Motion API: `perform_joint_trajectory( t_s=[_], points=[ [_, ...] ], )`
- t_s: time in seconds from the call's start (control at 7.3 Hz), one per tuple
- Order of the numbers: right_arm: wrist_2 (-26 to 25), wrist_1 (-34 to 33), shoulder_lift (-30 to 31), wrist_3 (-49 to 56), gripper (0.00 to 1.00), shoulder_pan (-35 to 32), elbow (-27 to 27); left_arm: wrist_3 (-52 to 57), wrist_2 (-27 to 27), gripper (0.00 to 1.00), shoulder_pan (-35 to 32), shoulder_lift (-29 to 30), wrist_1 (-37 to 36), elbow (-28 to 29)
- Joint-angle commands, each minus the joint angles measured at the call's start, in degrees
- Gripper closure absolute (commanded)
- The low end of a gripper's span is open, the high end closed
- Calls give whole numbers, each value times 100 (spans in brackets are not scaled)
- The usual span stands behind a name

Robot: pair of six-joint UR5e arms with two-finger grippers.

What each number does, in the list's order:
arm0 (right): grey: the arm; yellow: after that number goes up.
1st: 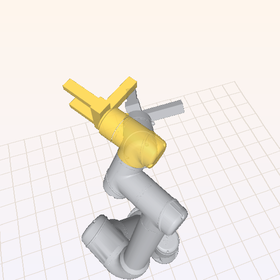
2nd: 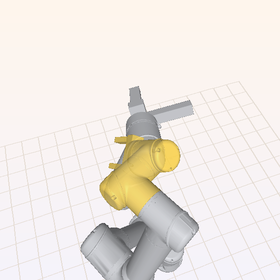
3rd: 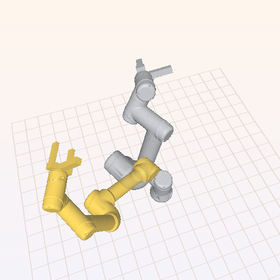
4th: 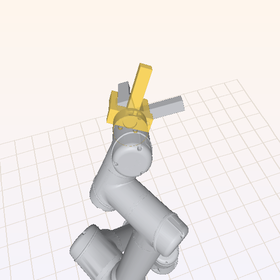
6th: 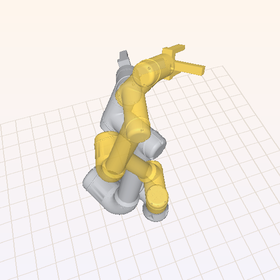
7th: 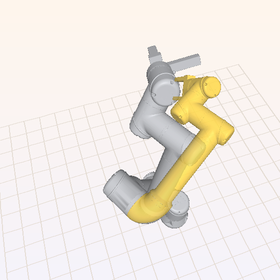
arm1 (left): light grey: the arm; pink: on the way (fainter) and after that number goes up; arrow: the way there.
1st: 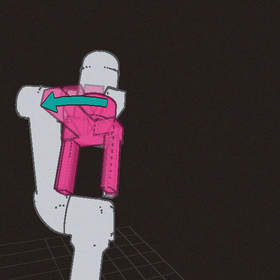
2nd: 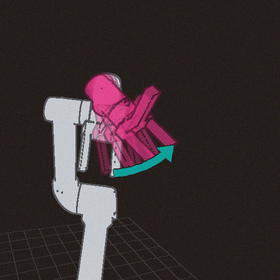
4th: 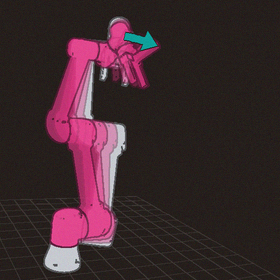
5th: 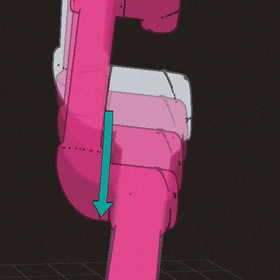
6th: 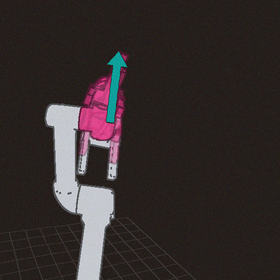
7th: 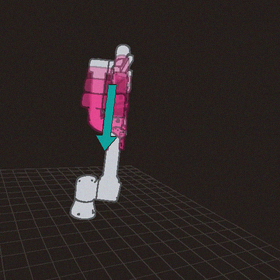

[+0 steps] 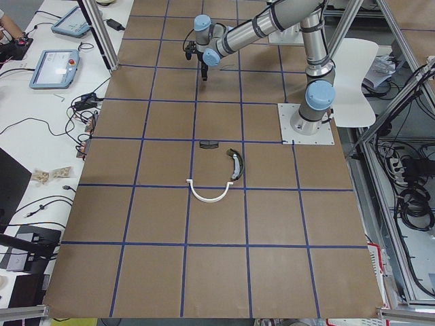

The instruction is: Place bearing gear from tray to pile

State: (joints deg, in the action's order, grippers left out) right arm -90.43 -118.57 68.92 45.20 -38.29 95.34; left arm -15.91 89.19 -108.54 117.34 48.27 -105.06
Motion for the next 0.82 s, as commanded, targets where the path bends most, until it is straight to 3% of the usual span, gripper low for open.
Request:
perform_joint_trajectory(
  t_s=[0.0, 0.14, 0.27, 0.41, 0.69],
  points=[
    [-1, -87, -439, 347, 0, 417, -207, 0, 116, 24, -1, 8, -63, -23],
    [-1, -252, -763, 445, 0, 497, -391, 9, 116, 36, -1, 8, -63, -23],
    [-1, -532, -1062, 446, 0, 498, -602, 1, 107, 57, -1, 25, -63, -23],
    [17, -544, -1257, 420, 2, 498, -708, 0, 116, 71, -1, 34, -63, -23],
    [61, -553, -1276, 332, 28, 498, -665, -17, 116, 84, -1, 43, -63, -14]
  ],
)
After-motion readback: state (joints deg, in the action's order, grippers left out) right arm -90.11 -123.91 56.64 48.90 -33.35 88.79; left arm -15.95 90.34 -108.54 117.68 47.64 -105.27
